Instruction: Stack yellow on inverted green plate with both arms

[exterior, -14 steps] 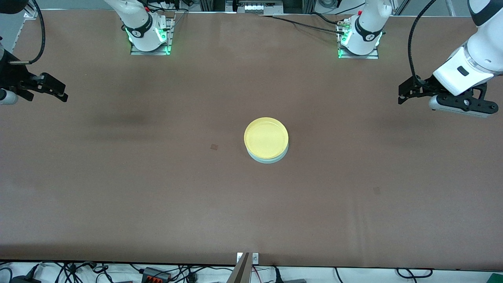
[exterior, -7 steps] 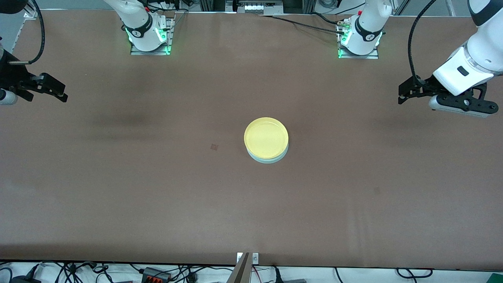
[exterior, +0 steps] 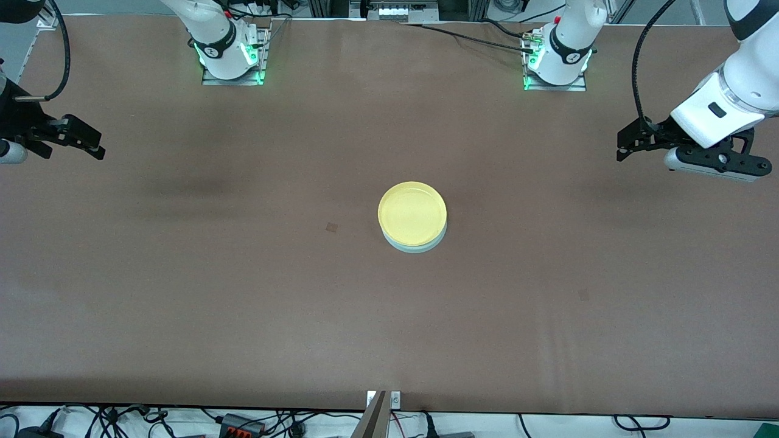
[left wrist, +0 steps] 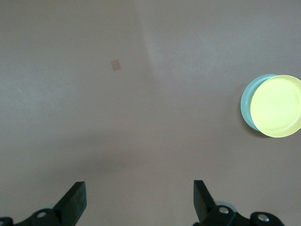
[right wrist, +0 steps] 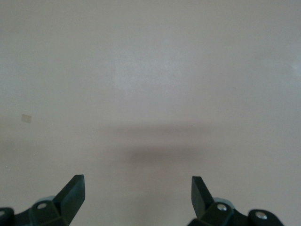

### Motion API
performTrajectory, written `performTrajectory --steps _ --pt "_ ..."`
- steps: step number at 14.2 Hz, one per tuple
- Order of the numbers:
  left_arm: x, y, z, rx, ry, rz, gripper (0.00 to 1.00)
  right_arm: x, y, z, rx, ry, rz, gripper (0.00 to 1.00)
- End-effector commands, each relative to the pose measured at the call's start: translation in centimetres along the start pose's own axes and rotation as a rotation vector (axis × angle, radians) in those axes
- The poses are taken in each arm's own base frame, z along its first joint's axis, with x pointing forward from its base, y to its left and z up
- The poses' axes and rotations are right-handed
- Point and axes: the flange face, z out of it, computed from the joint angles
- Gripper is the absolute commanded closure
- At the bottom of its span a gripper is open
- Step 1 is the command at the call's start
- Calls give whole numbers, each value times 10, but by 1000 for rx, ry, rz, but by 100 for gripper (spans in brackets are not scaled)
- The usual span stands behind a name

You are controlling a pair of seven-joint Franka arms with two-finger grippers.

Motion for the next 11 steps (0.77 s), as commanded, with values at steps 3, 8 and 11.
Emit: performTrajectory --steps 3,8,11 --pt "3 -4 -5 18 -7 -4 0 -2 -1 -2 0 -14 -10 0" --pt "3 -3 -4 18 -9 -3 0 -1 0 2 -4 -23 -32 0" --pt "3 -3 -4 18 -9 -3 0 -2 3 2 -4 -25 -28 0"
